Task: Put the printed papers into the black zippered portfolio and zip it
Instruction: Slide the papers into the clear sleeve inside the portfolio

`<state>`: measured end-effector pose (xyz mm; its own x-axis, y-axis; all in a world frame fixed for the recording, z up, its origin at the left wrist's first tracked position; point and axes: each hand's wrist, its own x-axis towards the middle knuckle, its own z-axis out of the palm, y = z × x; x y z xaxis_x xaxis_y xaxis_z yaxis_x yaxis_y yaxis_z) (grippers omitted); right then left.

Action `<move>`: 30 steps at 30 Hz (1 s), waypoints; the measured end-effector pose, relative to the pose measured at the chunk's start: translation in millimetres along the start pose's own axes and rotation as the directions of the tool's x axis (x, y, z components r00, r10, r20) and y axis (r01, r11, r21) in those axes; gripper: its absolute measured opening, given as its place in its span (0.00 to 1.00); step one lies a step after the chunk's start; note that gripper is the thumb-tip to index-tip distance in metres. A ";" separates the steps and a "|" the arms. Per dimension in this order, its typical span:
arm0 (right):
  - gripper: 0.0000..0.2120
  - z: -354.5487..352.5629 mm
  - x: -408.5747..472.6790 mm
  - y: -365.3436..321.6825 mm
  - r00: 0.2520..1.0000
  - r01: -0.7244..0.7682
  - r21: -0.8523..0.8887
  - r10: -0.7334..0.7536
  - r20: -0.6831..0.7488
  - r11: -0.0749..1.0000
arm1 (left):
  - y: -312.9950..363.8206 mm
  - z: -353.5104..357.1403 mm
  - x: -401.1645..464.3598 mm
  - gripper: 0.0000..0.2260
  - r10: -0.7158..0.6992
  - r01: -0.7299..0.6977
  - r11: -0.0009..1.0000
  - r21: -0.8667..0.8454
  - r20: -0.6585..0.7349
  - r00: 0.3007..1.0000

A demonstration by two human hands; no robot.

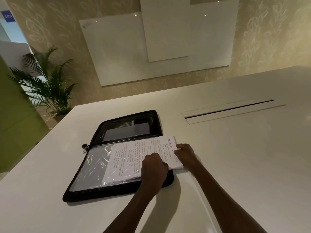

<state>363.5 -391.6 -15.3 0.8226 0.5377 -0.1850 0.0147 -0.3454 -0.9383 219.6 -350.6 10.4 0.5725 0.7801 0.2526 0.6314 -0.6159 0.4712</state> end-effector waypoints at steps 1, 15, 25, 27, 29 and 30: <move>0.12 -0.1 -0.3 -0.4 1.000 -0.024 -0.010 0.024 -0.009 1.000 | -0.4 -0.8 0.5 0.07 -0.002 0.002 1.000 -0.017 -0.002 1.000; 0.06 0.6 -31.5 -2.9 0.987 -0.085 0.136 0.103 -0.125 0.987 | -0.1 -5.4 -0.1 0.08 0.014 -0.017 0.997 -0.082 -0.046 0.999; 0.07 10.2 -52.2 -3.2 0.995 0.058 0.064 -0.052 -0.090 0.996 | 0.2 -4.9 -2.8 0.08 -0.011 0.006 0.994 -0.106 -0.044 0.999; 0.04 15.0 -52.2 -1.5 0.995 0.070 0.085 -0.063 -0.077 0.994 | 0.9 -5.4 -3.9 0.08 -0.009 0.004 0.995 -0.095 -0.051 0.999; 0.07 17.9 -54.4 -3.4 0.997 0.059 0.114 -0.053 -0.049 0.992 | 0.9 -5.9 -4.9 0.09 -0.007 0.002 0.996 -0.091 -0.062 0.998; 0.08 18.1 -56.0 -4.8 0.999 0.047 0.130 -0.045 -0.023 0.990 | 0.9 -6.2 -5.1 0.09 -0.009 0.003 0.996 -0.091 -0.066 0.998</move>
<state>307.1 -406.2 -5.7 0.8337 0.5351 -0.1362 -0.0204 -0.2167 -0.9760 213.9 -354.5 14.8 0.5314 0.7909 0.3035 0.5824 -0.6012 0.5471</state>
